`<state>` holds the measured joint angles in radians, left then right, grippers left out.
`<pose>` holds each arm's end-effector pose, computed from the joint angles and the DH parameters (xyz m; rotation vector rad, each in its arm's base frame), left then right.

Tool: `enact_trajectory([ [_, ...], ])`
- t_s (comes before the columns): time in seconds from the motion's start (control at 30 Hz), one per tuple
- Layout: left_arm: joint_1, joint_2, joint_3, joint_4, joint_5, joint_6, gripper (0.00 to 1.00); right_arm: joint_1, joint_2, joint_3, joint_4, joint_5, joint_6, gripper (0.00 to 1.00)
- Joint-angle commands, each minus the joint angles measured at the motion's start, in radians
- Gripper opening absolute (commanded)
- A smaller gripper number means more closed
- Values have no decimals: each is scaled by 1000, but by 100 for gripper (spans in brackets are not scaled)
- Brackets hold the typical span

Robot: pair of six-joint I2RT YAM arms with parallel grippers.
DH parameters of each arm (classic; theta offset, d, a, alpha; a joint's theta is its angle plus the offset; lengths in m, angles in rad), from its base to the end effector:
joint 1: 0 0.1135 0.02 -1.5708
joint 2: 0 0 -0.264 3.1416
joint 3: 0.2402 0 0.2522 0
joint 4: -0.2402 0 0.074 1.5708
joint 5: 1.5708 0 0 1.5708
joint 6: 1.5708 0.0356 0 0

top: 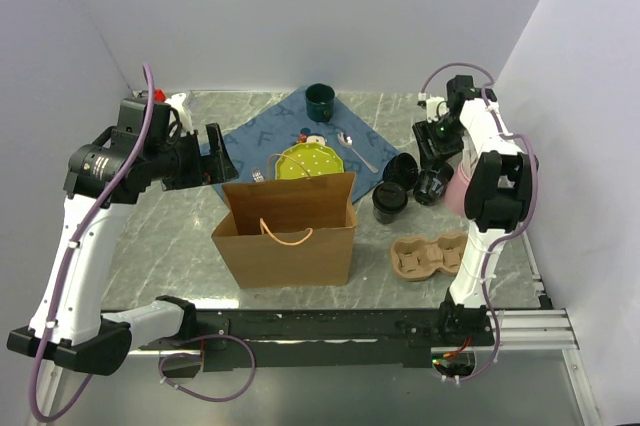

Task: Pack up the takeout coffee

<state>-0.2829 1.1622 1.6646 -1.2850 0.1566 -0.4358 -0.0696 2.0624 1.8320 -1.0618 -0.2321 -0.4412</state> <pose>0.1697 -0.0551 0.4493 -0.1054 2.4031 -0.5282 0.4262 -0.0215 0.2443 -0.5635 2.7498 0.2171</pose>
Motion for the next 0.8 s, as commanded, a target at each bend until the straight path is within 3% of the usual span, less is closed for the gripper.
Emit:
enact_trajectory([
  [0.0,-2,1,35,1,-5,-11,97,-9,27,43,-29,-73,-24,72],
  [0.23,-2,5,27,7,1,-12,97,-24,25,44,-41,-85,-37,69],
  [0.47,-2,11,26,13,9,-18,97,-53,-21,13,-35,-130,-48,52],
  [0.77,-2,14,38,12,11,-9,97,-59,-28,-16,-58,-223,-70,51],
])
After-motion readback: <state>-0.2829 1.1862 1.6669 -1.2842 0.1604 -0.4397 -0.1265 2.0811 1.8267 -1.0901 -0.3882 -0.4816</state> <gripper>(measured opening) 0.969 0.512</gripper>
